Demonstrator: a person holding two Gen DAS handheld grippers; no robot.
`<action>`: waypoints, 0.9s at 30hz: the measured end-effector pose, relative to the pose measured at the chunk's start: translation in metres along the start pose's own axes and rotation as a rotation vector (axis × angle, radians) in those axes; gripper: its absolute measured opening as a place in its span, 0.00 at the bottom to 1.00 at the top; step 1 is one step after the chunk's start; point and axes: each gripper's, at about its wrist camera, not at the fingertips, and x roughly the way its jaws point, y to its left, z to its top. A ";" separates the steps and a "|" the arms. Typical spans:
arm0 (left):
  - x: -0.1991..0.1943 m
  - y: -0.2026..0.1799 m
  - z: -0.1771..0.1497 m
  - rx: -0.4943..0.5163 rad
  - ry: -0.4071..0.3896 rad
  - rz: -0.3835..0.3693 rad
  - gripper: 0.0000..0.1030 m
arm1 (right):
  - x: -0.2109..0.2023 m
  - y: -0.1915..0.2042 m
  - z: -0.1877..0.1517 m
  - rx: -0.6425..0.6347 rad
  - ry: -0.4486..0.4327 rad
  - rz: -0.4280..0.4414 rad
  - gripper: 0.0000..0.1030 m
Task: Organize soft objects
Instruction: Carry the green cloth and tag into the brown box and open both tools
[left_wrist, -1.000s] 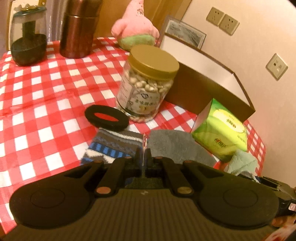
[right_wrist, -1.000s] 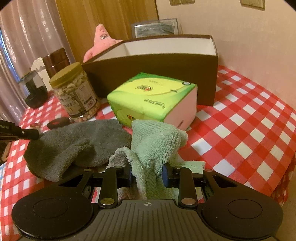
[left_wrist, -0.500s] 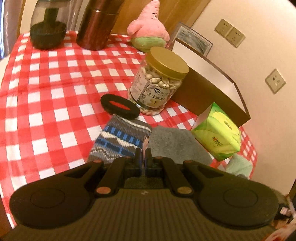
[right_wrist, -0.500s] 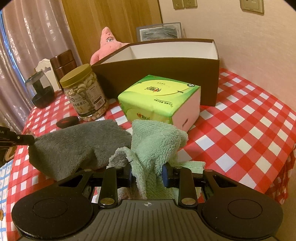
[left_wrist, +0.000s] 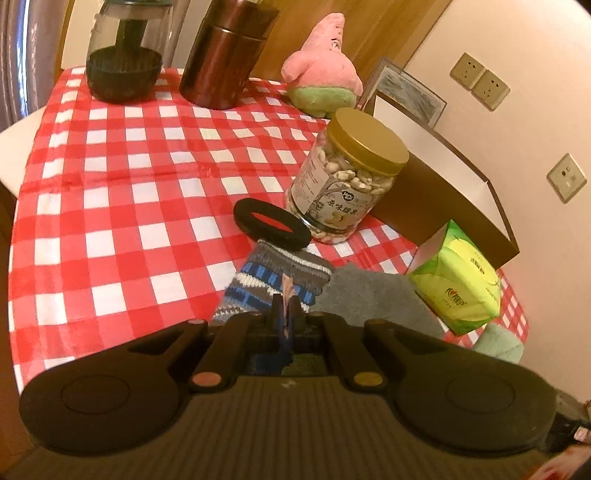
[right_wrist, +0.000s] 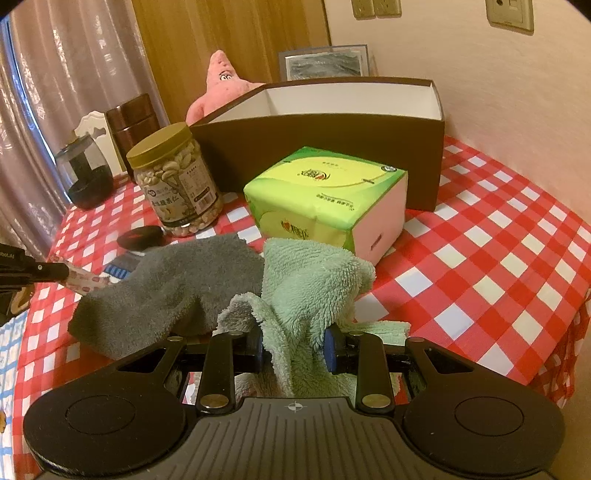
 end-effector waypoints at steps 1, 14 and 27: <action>-0.001 -0.001 0.000 0.006 -0.001 0.002 0.01 | 0.000 0.000 0.001 -0.001 -0.003 0.001 0.29; -0.022 -0.032 0.006 0.128 -0.020 0.005 0.01 | -0.009 0.007 0.008 -0.013 -0.025 0.038 0.29; -0.049 -0.087 0.020 0.269 -0.081 -0.102 0.01 | -0.037 0.008 0.031 0.008 -0.062 0.101 0.29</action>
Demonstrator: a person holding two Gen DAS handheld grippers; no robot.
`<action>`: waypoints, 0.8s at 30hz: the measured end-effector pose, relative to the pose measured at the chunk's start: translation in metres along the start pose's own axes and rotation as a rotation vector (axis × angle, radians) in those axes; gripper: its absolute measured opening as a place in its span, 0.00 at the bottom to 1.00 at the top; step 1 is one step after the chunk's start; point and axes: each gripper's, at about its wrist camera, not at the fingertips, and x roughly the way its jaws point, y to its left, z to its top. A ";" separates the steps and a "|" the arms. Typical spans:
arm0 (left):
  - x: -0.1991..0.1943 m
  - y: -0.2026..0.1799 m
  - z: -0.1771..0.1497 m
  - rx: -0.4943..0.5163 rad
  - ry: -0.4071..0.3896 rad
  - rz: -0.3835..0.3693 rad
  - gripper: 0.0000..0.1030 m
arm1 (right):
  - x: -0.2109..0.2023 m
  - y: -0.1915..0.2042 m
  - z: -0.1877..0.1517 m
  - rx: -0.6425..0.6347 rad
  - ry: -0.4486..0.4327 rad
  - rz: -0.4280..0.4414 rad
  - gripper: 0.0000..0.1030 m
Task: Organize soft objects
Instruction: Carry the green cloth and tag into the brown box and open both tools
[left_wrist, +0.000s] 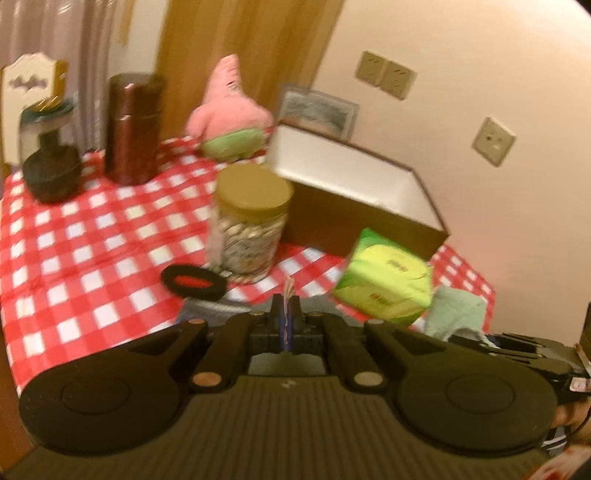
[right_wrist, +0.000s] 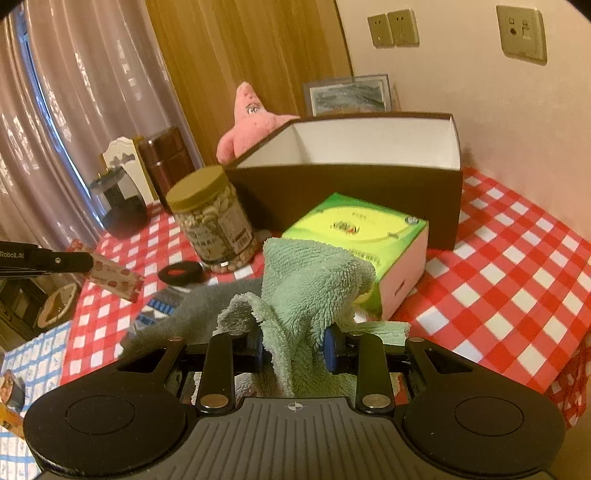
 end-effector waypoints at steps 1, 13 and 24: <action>0.000 -0.004 0.003 0.008 -0.005 -0.011 0.01 | -0.002 -0.001 0.003 0.002 -0.006 0.003 0.29; 0.024 -0.044 0.048 0.098 -0.077 -0.068 0.01 | -0.021 -0.009 0.046 -0.020 -0.094 0.032 0.29; 0.076 -0.073 0.109 0.180 -0.142 -0.051 0.01 | 0.003 -0.028 0.111 -0.051 -0.198 0.028 0.29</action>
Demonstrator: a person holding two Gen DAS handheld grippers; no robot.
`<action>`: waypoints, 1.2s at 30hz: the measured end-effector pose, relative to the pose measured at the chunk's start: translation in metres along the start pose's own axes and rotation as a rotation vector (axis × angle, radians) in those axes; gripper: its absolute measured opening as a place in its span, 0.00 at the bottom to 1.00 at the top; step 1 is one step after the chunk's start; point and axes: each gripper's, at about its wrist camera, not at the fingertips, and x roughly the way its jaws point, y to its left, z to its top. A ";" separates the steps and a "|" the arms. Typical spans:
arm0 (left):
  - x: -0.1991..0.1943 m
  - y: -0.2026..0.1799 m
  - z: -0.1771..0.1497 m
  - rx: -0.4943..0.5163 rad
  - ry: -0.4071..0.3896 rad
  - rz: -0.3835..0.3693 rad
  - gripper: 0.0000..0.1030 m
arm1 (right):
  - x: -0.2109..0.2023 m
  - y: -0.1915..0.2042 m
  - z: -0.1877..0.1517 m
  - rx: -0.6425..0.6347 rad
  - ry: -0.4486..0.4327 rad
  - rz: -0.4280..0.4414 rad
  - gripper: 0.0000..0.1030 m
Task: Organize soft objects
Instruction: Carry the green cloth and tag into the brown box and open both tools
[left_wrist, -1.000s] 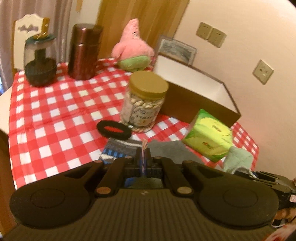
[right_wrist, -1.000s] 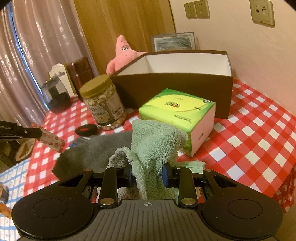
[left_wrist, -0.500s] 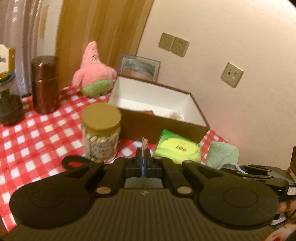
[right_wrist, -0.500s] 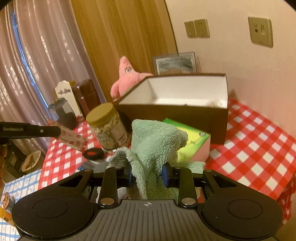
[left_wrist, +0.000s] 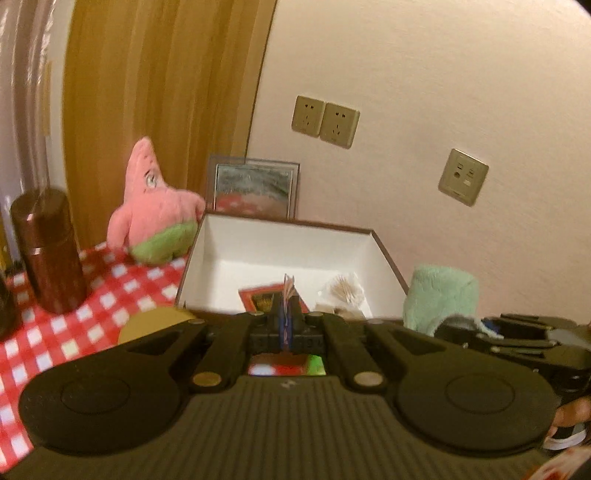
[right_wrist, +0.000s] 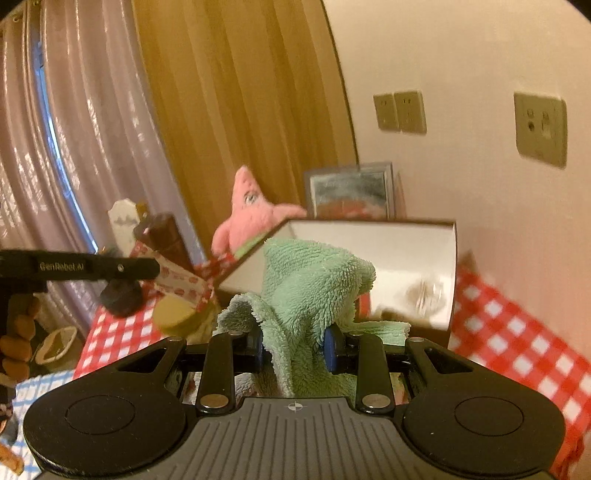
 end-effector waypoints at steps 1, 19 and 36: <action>0.007 -0.002 0.005 0.006 -0.005 0.005 0.01 | 0.005 -0.002 0.006 0.000 -0.010 -0.001 0.29; 0.152 0.000 0.050 0.055 0.130 0.115 0.01 | 0.125 -0.050 0.067 0.008 0.013 -0.065 0.29; 0.169 0.017 0.057 0.014 0.201 0.139 0.23 | 0.173 -0.069 0.082 0.049 0.070 -0.097 0.41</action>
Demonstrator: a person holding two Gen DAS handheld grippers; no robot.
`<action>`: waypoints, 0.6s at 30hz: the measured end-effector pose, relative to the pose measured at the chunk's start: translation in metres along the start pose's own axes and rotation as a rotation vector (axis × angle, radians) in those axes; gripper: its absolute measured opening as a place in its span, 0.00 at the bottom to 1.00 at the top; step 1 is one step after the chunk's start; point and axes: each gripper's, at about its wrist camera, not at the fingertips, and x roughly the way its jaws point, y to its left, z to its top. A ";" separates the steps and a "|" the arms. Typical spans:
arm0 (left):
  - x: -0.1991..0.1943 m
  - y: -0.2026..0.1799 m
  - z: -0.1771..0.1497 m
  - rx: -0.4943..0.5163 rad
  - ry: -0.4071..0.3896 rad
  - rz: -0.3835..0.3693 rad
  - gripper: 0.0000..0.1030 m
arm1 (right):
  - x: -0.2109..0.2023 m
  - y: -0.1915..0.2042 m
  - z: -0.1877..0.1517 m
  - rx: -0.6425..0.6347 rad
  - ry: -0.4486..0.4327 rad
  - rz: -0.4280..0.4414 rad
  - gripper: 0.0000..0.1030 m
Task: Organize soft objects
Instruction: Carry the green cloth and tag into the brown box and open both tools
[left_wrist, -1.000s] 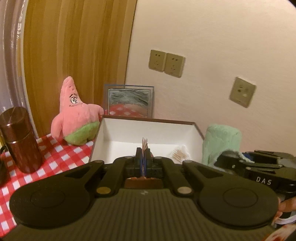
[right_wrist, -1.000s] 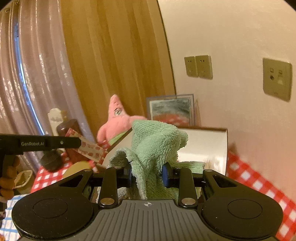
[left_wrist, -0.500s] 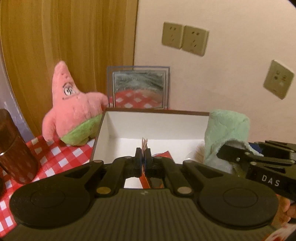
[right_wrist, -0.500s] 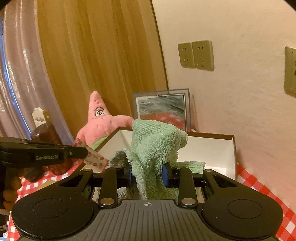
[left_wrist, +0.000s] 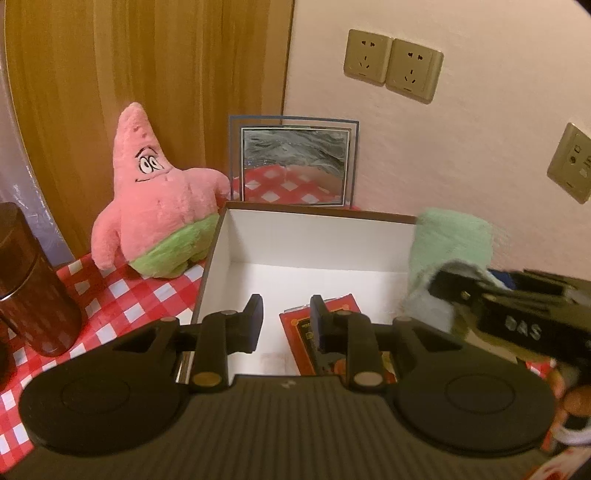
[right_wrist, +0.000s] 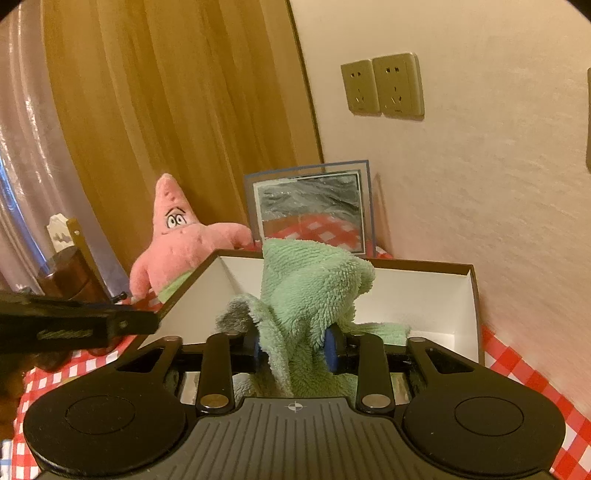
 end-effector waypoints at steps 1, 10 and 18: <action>-0.004 0.000 0.000 0.001 -0.001 0.000 0.23 | 0.002 0.000 0.001 0.008 -0.003 0.003 0.48; -0.046 0.003 -0.013 -0.017 -0.020 -0.005 0.23 | -0.012 -0.001 0.014 0.039 -0.100 0.019 0.65; -0.103 -0.004 -0.055 -0.035 -0.024 -0.018 0.23 | -0.065 0.007 -0.018 0.011 -0.041 0.060 0.65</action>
